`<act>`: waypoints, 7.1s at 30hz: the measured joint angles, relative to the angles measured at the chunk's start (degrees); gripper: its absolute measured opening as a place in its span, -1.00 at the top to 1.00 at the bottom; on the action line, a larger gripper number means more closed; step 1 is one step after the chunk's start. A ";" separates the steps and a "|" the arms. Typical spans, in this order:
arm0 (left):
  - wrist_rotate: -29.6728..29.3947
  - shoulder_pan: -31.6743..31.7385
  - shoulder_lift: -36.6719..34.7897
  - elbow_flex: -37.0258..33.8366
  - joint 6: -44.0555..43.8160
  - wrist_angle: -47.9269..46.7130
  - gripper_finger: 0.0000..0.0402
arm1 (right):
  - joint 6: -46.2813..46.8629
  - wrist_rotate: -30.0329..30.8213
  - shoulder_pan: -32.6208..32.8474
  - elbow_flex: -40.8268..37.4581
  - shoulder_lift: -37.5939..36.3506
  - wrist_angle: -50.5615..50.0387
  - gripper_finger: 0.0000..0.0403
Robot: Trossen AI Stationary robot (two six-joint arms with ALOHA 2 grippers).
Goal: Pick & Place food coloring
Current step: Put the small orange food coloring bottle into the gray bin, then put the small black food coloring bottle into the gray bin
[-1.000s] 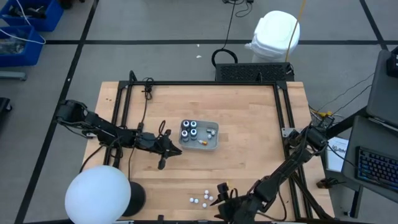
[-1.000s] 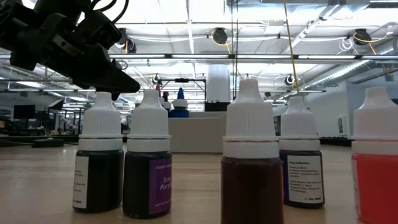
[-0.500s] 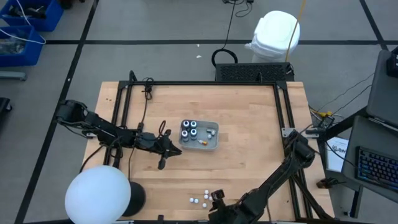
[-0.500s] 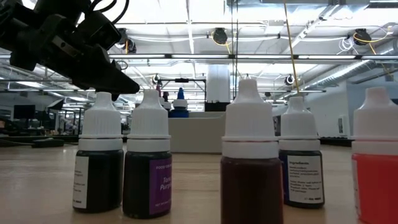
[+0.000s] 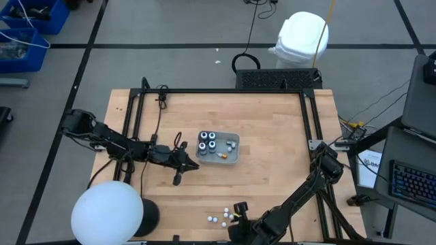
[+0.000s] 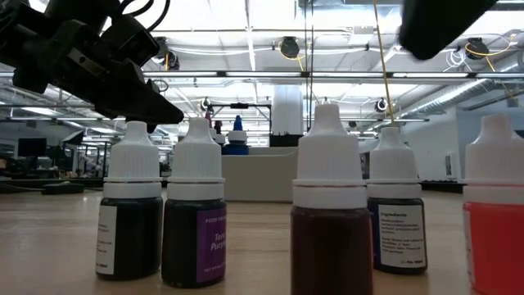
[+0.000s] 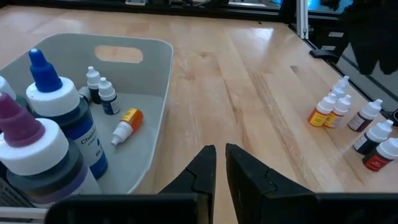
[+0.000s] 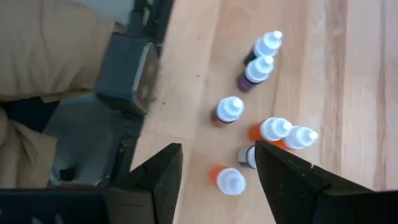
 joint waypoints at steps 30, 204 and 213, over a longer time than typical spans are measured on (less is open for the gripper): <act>0.00 0.00 0.00 0.00 0.60 0.02 0.79 | 6.36 -3.10 -1.87 -7.75 0.00 3.72 0.08; -10.95 0.02 -0.02 0.00 22.43 0.48 0.79 | -30.10 -21.00 -45.62 -35.52 -14.93 34.89 0.35; -10.94 0.02 -0.01 0.02 22.27 0.31 0.79 | -31.59 -20.86 -45.67 -35.62 -23.33 33.12 0.31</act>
